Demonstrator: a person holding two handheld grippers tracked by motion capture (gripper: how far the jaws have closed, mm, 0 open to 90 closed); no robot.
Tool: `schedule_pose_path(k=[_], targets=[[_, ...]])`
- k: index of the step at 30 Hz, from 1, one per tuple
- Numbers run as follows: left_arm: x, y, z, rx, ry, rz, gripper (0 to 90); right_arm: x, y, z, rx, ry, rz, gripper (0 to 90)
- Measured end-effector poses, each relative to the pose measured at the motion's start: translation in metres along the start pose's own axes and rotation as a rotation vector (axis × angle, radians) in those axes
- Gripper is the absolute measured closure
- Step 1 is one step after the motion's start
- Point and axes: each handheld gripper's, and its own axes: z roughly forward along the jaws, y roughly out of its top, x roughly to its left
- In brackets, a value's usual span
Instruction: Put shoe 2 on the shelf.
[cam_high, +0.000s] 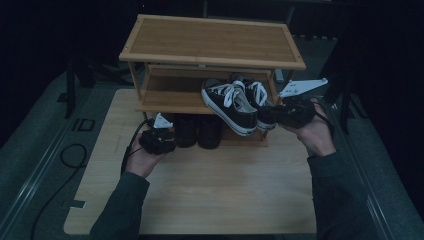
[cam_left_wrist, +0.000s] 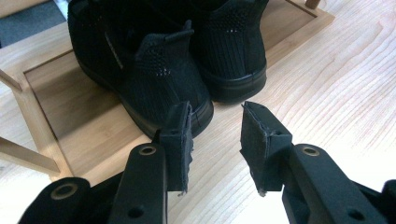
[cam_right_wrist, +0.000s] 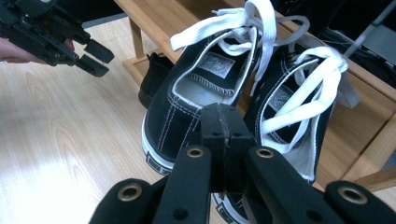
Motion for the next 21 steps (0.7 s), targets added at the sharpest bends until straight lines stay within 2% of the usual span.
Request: schedule_pose_path(k=[7, 11, 15, 21], targets=[[0.001, 0.007, 0.000, -0.003, 0.004, 0.006, 65.6, 0.001, -0.006, -0.001, -0.002, 0.008, 0.001, 90.0], [0.002, 0.012, 0.000, -0.009, -0.013, 0.002, 70.8, 0.003, -0.009, -0.002, 0.001, 0.007, -0.005, 90.0], [0.003, 0.019, 0.000, -0.008, -0.032, 0.015, 77.7, 0.004, -0.013, -0.003, 0.003, 0.016, -0.004, 90.0], [0.004, 0.029, 0.000, -0.012, -0.024, 0.030, 86.6, 0.005, -0.020, -0.004, 0.006, 0.020, -0.003, 90.0]])
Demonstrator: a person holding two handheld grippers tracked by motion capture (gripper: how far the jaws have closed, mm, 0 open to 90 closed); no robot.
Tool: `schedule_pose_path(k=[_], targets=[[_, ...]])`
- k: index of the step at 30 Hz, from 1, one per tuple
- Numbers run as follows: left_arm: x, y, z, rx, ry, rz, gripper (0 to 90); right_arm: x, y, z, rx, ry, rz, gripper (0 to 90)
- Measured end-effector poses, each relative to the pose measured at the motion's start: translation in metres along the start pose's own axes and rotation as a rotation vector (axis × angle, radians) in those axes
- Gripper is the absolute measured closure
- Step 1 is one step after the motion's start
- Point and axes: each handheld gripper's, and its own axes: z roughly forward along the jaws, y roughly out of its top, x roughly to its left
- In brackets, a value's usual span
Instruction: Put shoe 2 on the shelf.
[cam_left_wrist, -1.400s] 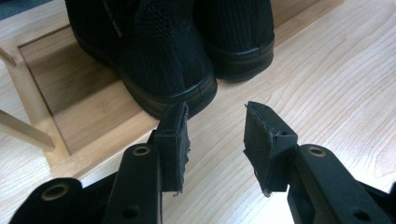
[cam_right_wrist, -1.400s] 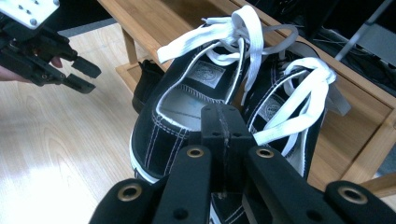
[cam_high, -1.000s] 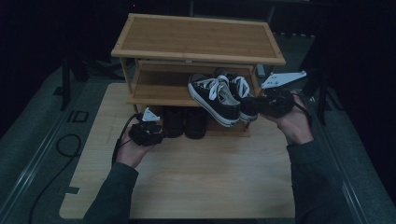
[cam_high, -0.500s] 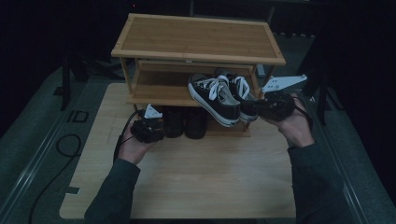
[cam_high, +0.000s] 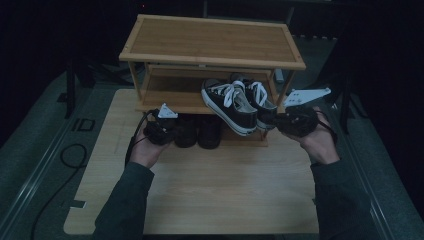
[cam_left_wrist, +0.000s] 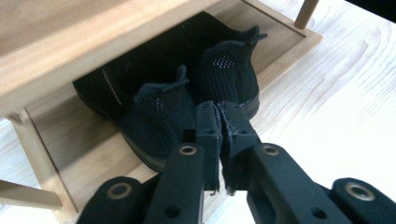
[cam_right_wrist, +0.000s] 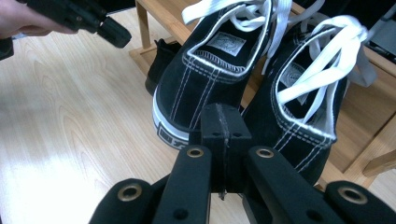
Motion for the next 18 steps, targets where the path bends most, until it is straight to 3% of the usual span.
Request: schedule_pose_path(k=[18], targets=[[0.005, 0.024, 0.002, -0.026, 0.043, 0.002, 89.8, 0.008, -0.016, 0.006, 0.016, 0.031, 0.001, 90.0]])
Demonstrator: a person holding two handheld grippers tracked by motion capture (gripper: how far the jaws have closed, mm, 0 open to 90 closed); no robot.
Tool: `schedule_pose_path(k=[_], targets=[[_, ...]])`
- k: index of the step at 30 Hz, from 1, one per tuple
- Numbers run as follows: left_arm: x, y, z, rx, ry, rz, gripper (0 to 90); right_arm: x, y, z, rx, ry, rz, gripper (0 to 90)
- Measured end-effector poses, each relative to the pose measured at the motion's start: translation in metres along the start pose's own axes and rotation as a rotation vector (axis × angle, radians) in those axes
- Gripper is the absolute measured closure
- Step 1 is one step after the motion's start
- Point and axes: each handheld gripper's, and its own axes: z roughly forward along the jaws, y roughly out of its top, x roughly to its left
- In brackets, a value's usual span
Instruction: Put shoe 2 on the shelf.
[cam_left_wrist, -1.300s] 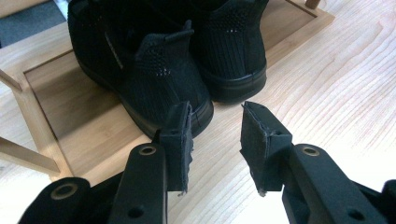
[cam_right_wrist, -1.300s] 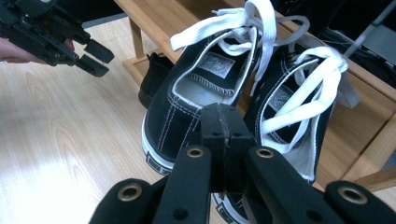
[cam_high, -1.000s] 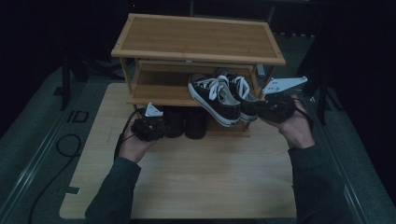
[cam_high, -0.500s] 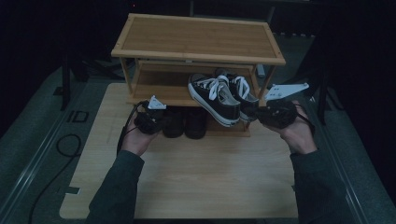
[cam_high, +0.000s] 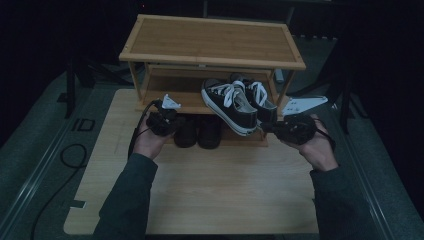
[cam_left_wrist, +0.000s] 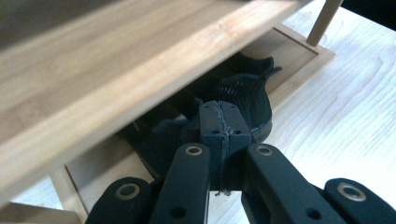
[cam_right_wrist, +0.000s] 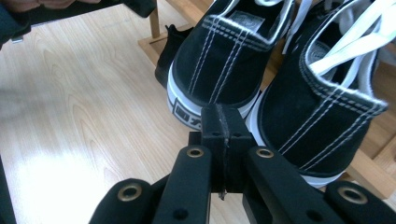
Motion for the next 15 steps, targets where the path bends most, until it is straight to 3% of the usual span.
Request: schedule_pose_path(k=[15], targets=[[0.014, 0.025, -0.001, -0.030, 0.009, -0.005, 89.7, 0.007, -0.012, 0.011, 0.026, 0.039, -0.009, 90.0]])
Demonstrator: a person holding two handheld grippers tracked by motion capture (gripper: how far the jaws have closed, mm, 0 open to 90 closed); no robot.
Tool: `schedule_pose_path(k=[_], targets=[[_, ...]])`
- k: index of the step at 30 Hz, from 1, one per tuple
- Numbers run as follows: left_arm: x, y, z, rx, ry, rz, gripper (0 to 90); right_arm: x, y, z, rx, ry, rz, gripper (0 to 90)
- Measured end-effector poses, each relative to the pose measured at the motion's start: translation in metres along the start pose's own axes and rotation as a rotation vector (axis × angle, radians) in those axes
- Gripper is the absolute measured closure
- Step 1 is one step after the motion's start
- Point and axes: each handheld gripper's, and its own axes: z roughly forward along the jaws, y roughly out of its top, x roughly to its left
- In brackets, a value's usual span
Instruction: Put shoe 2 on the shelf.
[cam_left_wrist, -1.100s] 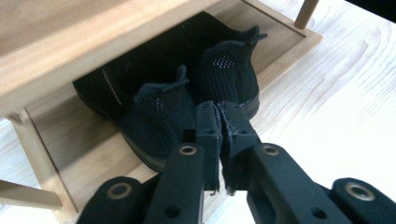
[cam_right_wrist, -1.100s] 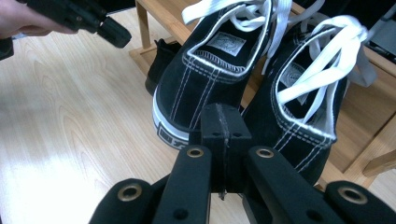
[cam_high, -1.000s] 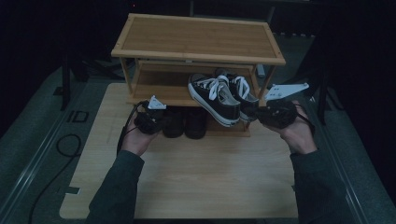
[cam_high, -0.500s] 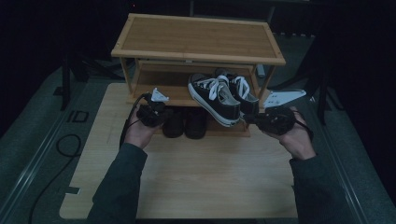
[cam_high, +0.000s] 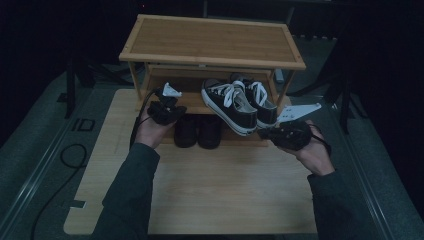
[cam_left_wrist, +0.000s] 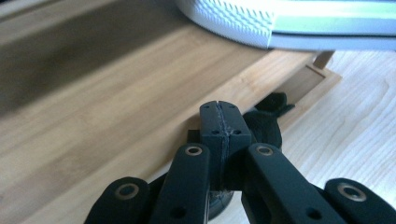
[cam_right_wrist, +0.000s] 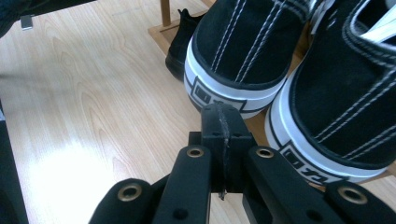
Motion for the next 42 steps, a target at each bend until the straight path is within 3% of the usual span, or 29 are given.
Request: schedule_pose_path(k=[2, 4, 14, 18, 23, 33, 42], targets=[[0.002, 0.002, -0.001, 0.002, -0.006, 0.002, 89.7, 0.001, -0.001, 0.002, 0.000, 0.005, -0.001, 90.0], [0.002, 0.005, -0.001, 0.010, 0.031, 0.012, 89.7, 0.002, -0.001, 0.003, 0.001, 0.010, -0.003, 90.0], [0.016, 0.009, 0.007, 0.003, 0.023, -0.010, 89.7, 0.005, 0.003, 0.010, -0.001, 0.023, -0.008, 90.0], [0.018, 0.014, 0.011, 0.030, 0.050, 0.013, 89.7, 0.006, 0.004, 0.012, 0.005, 0.022, -0.014, 90.0], [0.019, 0.014, 0.017, 0.034, 0.062, 0.006, 89.8, 0.005, 0.004, 0.015, 0.005, 0.022, -0.014, 90.0], [0.022, 0.010, 0.018, 0.001, 0.038, -0.030, 90.0, 0.007, 0.005, 0.018, -0.009, 0.037, -0.019, 90.0], [0.021, 0.011, 0.018, 0.009, 0.046, -0.022, 90.0, 0.015, 0.014, 0.031, -0.022, 0.082, -0.041, 90.0]])
